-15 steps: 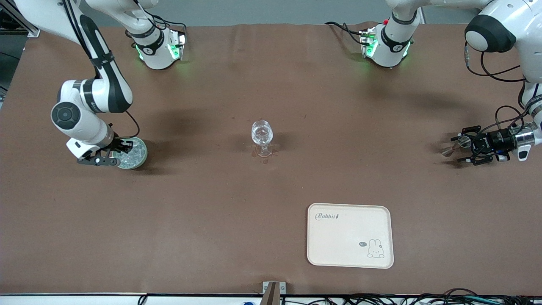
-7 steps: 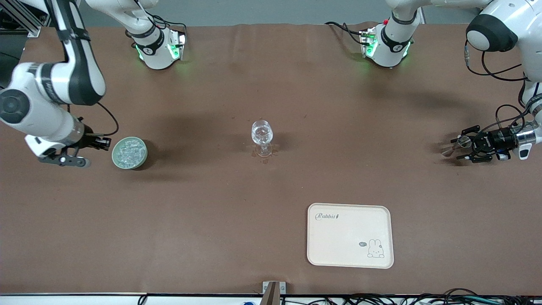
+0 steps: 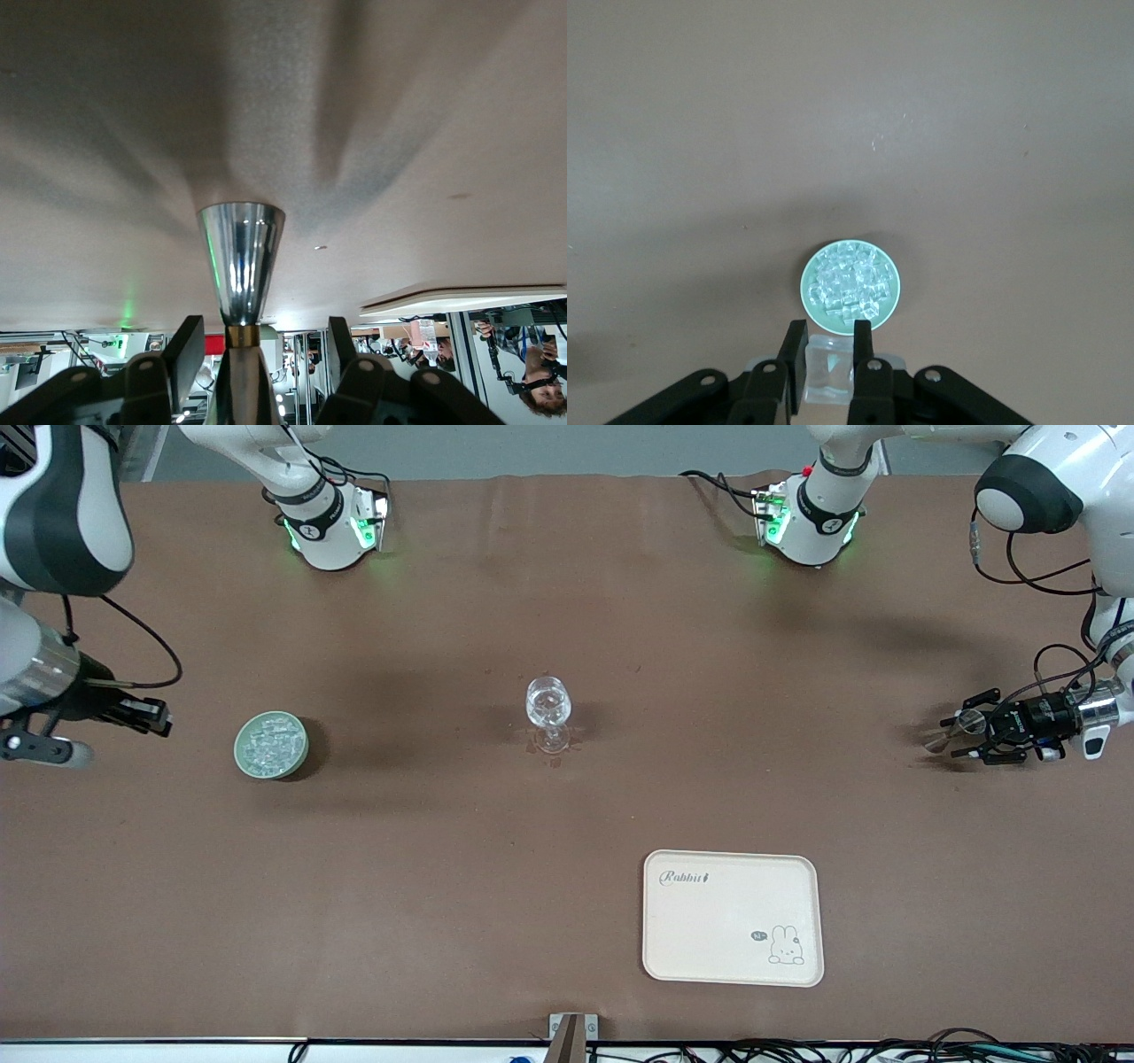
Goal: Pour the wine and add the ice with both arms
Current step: 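Lift the ice cube with the right gripper and draw back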
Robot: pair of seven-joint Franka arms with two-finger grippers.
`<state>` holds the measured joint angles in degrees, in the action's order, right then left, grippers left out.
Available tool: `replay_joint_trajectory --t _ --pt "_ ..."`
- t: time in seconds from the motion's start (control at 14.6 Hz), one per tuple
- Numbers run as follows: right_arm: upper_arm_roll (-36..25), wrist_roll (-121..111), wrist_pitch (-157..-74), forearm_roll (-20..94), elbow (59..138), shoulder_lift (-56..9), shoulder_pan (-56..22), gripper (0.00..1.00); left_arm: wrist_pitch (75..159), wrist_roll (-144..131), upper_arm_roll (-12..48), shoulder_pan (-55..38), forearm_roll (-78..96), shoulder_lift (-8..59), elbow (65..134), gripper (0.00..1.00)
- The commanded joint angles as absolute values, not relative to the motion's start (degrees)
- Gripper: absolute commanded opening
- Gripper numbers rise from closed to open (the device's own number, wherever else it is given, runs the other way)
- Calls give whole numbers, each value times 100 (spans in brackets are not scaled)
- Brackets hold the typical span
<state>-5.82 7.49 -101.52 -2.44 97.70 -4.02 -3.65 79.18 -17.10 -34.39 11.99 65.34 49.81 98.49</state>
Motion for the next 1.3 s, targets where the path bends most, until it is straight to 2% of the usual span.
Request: replay_joint_trajectory --t 0.0,0.07,0.21,0.34,0.55,0.82,1.23 --pt "-606 826 -9792 -45 9256 -369 -352 1 7857 -1643 -3463 1222 6636 4896 9984 61" --pt "-606 817 -9617 26 9055 -378 -343 1 7857 -1644 -3463 1222 6644 4896 9984 53" --pt "-615 791 -9239 44 8677 -378 -325 1 7849 -1652 -3463 1230 6750 4896 9984 26" --pt "-615 756 -8827 44 8316 -387 -325 0 7762 -1635 -3463 1239 6759 4887 9923 12" --pt "-607 738 -8368 44 7990 -387 -343 0 7524 -1626 -3489 1239 6759 4887 9809 7" --pt "-580 738 -8156 44 7972 -360 -352 1 7217 -1643 -3480 1196 6759 4607 9756 1" --pt "-580 747 -8218 44 7998 -343 -343 1 6313 -1749 -3279 1020 6697 3894 9843 0"
